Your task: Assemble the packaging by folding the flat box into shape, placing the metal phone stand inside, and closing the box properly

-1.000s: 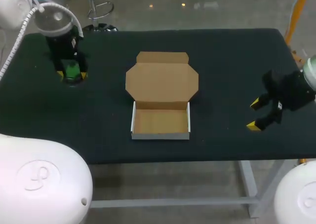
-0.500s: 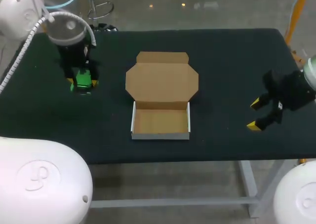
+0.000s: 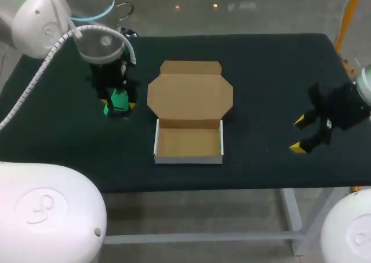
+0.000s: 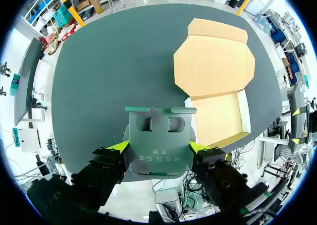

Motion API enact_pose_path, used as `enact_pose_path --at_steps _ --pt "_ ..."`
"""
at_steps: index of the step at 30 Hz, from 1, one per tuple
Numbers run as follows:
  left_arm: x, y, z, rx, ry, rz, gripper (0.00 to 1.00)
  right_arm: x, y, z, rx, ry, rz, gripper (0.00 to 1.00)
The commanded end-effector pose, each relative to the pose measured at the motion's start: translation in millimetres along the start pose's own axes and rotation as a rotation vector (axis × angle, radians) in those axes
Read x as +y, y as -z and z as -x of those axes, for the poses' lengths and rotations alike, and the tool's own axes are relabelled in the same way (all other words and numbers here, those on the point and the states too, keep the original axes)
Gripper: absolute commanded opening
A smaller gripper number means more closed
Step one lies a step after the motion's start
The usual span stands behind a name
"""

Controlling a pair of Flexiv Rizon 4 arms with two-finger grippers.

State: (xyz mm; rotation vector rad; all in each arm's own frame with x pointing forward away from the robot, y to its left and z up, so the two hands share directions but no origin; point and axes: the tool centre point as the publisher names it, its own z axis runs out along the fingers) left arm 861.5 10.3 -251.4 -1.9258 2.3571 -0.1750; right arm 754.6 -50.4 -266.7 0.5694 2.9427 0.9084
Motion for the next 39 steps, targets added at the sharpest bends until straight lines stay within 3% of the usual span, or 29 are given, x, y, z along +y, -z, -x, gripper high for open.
enact_pose_path --at_steps 1,14,39 --pt "5.3 -5.6 -21.1 -0.029 -0.025 -0.007 0.00 -0.8 0.9 -0.2 0.001 0.002 0.003 1.00" --pt "14.3 -22.5 -75.0 -0.019 -0.111 0.004 0.00 -0.8 0.9 -0.2 0.001 0.002 0.003 1.00" --pt "-5.2 -73.4 -154.0 0.024 -0.264 0.020 0.00 -0.8 0.9 -0.2 0.001 0.002 0.003 1.00"
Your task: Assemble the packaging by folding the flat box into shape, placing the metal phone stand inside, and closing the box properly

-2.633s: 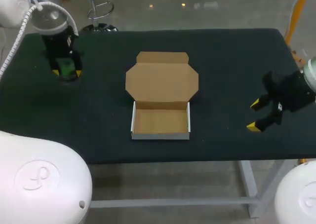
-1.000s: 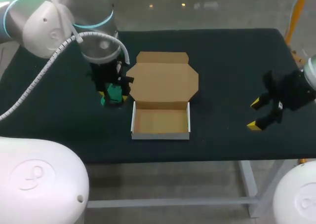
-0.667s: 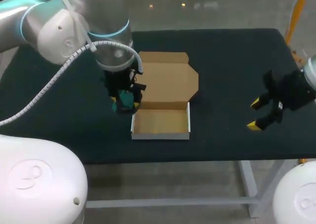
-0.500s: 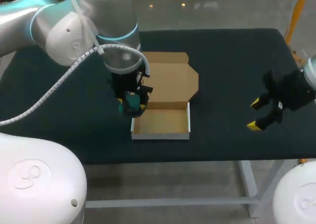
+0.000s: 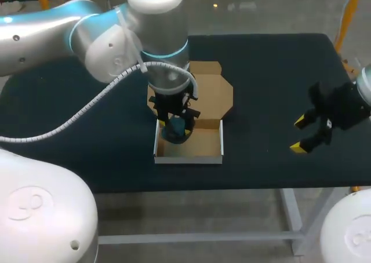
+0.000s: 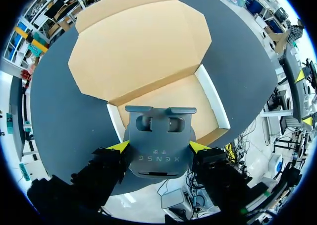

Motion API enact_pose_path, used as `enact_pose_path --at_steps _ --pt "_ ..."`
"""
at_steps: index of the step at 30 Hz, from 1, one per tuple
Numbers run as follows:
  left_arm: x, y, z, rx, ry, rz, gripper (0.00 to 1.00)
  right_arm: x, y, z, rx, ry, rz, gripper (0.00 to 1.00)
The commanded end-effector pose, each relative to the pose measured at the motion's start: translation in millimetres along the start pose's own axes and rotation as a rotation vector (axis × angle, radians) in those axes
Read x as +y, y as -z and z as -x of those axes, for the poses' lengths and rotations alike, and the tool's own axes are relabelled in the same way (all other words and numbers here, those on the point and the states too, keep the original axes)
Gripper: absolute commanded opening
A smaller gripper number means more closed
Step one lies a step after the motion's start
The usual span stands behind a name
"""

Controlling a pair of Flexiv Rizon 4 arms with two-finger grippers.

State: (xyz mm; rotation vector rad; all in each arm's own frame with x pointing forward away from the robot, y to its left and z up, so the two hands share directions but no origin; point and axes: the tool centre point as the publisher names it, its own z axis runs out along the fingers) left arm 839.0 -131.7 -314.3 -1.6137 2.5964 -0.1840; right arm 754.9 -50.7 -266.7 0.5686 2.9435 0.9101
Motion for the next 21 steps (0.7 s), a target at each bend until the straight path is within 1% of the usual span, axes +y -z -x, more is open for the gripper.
enact_pose_path --at_steps 1,6,10,12,17,18,21 --pt "-11.6 -12.5 -9.4 -0.006 -0.012 0.022 0.00 -0.7 0.8 -0.5 0.000 0.001 0.003 1.00" --pt "-14.8 -23.2 -17.6 -0.006 -0.034 0.022 0.00 -0.7 0.8 -0.5 0.000 0.001 0.003 1.00" --pt "-17.8 -30.1 -21.1 0.014 -0.044 0.024 0.00 -0.7 0.8 -0.5 0.000 0.001 0.003 1.00" --pt "-18.6 -34.5 -22.8 0.012 -0.047 0.018 0.00 -0.7 0.8 -0.5 0.000 0.001 0.003 1.00" --pt "-22.5 -43.1 -24.2 0.017 -0.060 0.007 0.00 -0.7 0.8 -0.5 0.000 0.001 0.003 1.00" --pt "-23.5 -45.5 -23.7 0.027 -0.066 0.000 0.00 -0.7 0.8 -0.5 0.000 0.001 0.003 1.00" --pt "-24.3 -52.6 -21.8 0.021 -0.069 -0.006 0.00 -0.7 0.8 -0.5 0.000 0.001 0.003 1.00"
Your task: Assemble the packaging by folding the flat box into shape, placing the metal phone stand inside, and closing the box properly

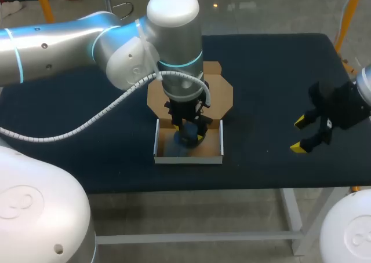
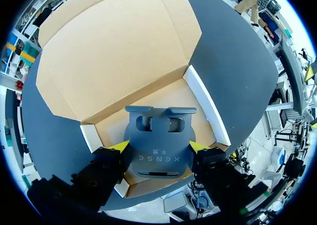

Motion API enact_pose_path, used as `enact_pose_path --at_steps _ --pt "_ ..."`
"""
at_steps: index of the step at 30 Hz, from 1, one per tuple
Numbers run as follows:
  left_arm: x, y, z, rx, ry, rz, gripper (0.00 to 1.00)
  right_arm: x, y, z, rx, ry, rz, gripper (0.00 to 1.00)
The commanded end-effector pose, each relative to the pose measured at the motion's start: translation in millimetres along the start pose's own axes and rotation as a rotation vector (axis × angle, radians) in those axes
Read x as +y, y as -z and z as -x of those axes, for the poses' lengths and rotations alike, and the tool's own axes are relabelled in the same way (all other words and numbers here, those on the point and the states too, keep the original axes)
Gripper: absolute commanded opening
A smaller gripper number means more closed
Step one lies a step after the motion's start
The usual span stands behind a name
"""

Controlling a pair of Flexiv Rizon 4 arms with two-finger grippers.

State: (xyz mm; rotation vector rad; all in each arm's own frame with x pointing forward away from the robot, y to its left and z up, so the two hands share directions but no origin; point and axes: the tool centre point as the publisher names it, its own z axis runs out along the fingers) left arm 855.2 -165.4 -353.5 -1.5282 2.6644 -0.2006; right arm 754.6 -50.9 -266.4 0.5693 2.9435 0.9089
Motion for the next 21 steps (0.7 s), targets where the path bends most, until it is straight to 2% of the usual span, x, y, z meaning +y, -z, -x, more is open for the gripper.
enact_pose_path --at_steps 1,9,21 --pt "-0.9 -11.9 2.8 -0.004 -0.001 -0.006 0.00 -0.6 0.4 -0.3 0.000 0.002 0.003 1.00" --pt "-5.4 -25.1 11.5 -0.010 0.005 -0.002 0.00 -0.6 0.4 -0.3 0.000 0.002 0.003 1.00" --pt "-7.3 -41.7 10.8 -0.011 0.000 0.021 0.00 -0.6 0.4 -0.3 0.000 0.002 0.003 1.00"
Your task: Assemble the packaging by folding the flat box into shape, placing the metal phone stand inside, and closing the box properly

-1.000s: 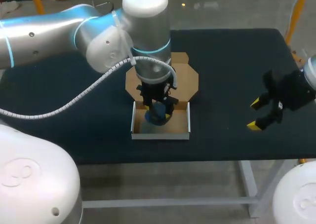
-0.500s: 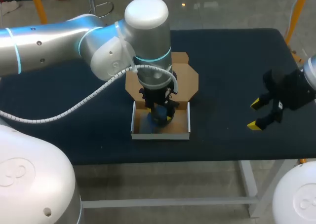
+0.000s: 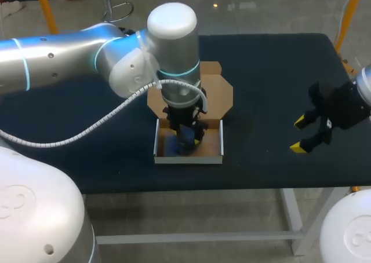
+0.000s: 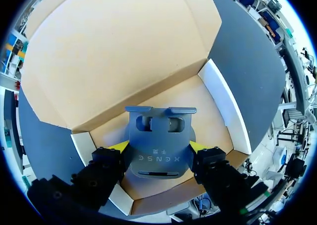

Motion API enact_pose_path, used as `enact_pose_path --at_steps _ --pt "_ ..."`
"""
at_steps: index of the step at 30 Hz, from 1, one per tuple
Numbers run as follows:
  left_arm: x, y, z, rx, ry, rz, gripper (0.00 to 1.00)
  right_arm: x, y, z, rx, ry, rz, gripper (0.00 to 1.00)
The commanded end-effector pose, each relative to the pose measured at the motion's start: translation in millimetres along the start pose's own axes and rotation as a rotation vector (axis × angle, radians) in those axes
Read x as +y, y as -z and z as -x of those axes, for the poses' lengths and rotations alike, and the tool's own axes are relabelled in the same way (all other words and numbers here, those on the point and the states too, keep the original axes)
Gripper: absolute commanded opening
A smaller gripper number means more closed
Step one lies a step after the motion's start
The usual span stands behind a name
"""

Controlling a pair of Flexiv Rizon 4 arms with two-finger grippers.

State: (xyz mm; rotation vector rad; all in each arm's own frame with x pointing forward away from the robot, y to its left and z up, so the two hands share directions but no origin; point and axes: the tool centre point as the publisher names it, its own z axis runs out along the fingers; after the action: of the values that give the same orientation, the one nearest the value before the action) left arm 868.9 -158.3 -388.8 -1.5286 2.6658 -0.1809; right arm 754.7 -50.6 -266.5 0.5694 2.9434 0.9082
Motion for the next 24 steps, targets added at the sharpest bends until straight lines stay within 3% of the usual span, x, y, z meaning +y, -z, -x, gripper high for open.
enact_pose_path --at_steps 1,7,9,11,12,13,24 --pt "-4.4 -7.0 -2.6 -0.005 0.002 0.011 0.00 -0.8 0.7 -0.4 0.001 0.002 0.004 1.00" --pt "-4.0 -13.0 -2.6 -0.007 0.007 0.020 0.00 -0.8 0.7 -0.4 0.001 0.002 0.004 1.00" --pt "-3.5 -14.4 -2.7 -0.009 0.009 0.022 0.47 -0.8 0.7 -0.4 0.001 0.002 0.004 1.00" --pt "-3.5 -15.2 -2.6 -0.013 0.012 0.024 0.65 -0.8 0.7 -0.4 0.001 0.002 0.004 1.00" --pt "-3.5 -15.4 -2.5 -0.014 0.013 0.024 0.79 -0.8 0.7 -0.4 0.001 0.002 0.004 1.00" --pt "-3.5 -15.5 -2.5 -0.015 0.014 0.025 1.00 -0.8 0.7 -0.4 0.001 0.002 0.004 1.00" --pt "-2.6 -10.0 -3.4 -0.019 0.034 0.020 1.00 -0.8 0.7 -0.4 0.001 0.002 0.004 1.00"
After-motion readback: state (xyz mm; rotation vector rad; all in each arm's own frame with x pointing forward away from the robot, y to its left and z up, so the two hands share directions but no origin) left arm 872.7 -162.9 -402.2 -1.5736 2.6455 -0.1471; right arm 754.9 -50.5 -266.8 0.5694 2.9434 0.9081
